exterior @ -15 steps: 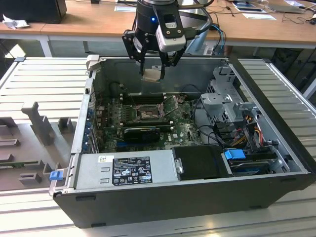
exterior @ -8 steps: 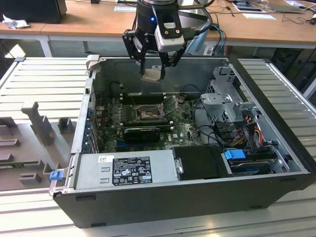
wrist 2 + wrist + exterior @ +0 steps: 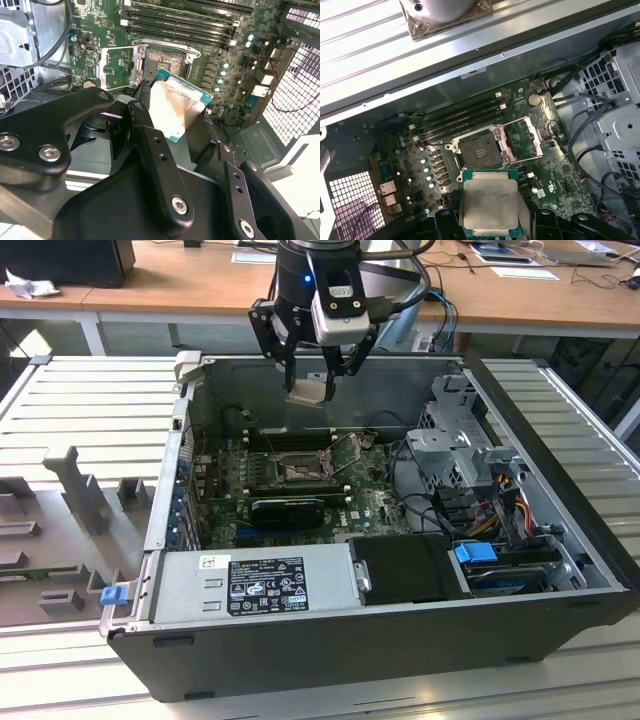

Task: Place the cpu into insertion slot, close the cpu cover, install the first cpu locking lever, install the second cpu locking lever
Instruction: 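Place the cpu into insertion slot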

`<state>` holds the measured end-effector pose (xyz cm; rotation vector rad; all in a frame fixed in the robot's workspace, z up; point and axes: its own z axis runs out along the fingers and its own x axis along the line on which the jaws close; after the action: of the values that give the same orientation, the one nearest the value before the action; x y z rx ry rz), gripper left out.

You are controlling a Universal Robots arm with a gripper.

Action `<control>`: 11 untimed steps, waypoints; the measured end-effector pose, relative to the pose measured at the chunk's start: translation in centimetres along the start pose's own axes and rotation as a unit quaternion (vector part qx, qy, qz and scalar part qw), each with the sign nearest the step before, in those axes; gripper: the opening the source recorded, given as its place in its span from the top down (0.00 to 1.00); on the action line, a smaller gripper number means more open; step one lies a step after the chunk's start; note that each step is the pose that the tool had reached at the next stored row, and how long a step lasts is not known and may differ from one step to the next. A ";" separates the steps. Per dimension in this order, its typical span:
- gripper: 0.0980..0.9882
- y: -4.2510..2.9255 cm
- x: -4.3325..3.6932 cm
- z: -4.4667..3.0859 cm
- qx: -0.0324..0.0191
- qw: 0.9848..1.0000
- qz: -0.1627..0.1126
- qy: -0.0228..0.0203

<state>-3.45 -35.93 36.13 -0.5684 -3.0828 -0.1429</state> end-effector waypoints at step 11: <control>0.52 0.00 0.00 0.00 -0.001 1.000 0.027 -0.002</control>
<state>-3.45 -35.93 36.13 -0.6522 -3.0686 -0.1431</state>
